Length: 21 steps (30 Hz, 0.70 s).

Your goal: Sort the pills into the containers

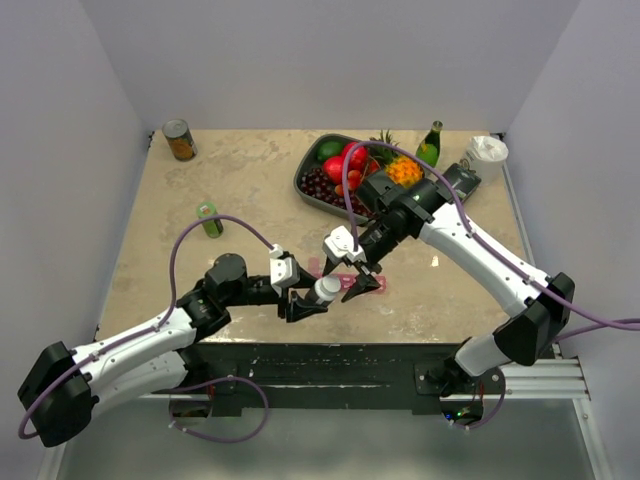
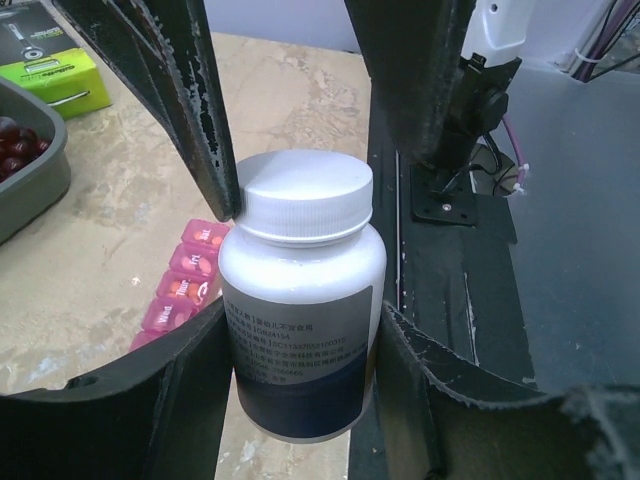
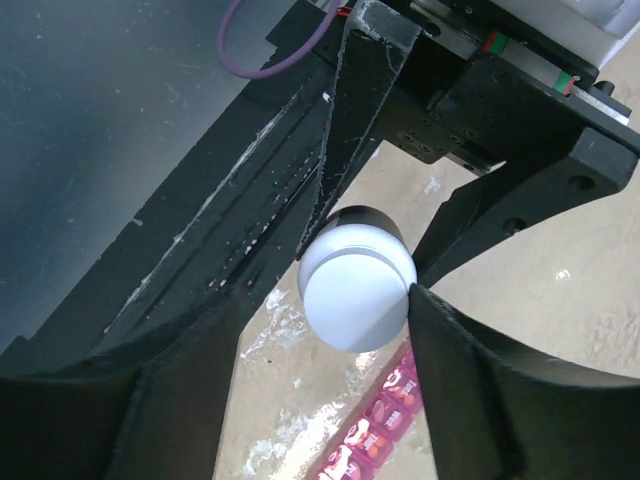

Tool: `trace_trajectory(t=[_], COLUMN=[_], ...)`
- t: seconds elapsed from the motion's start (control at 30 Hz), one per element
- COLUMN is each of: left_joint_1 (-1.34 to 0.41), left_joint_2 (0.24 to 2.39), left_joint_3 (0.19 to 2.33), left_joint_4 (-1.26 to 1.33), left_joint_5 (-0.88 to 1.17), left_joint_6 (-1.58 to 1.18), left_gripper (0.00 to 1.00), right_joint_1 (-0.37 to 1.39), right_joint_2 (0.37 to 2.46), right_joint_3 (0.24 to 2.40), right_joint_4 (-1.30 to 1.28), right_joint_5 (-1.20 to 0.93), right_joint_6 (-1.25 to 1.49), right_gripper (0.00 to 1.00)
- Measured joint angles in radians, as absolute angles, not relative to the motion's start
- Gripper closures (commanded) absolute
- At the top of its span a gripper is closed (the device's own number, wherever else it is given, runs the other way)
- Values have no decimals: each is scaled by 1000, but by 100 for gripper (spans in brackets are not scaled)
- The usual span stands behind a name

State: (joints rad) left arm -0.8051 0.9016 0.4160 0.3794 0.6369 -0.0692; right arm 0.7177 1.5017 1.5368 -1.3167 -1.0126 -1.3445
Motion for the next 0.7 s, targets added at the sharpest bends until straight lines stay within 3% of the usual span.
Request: trace_trajectory(t=[0.3,0.37,0.4,0.47,0.57,0.63,0.7], left_joint_1=[-805,-805,-805,-807,-823,-836,-839], left_joint_2=[897,886,877,859,838,838,841], left_joint_3=[416,412,405,384,342,324,317], left_joint_4=[382,377,379,395,421,432,438], left_joint_5=[623,590,562,493,341,242,175], left_joint_6=[-75,-83,-89,-101,-120,-128,-138], left_gripper=[100,100,100,100,100,100,100], right_joint_1=[725,724,723,720,696,672,646], right_joint_2=[1501,1496,1491,1477,1471,1476,1485], right_joint_3=[1531,1515,1503,1460,1376,1325,1288], right_joint_4=[-1214,-1155,-1110,-978,-751,-632,-539], right_joint_5=[-1003,-1001,-996,-973,-928,-910,-900], right_joint_6=[-1199,-1104,-1046,-876,-576,-401,-248], right_gripper=[66,70,78,79,74,56,30])
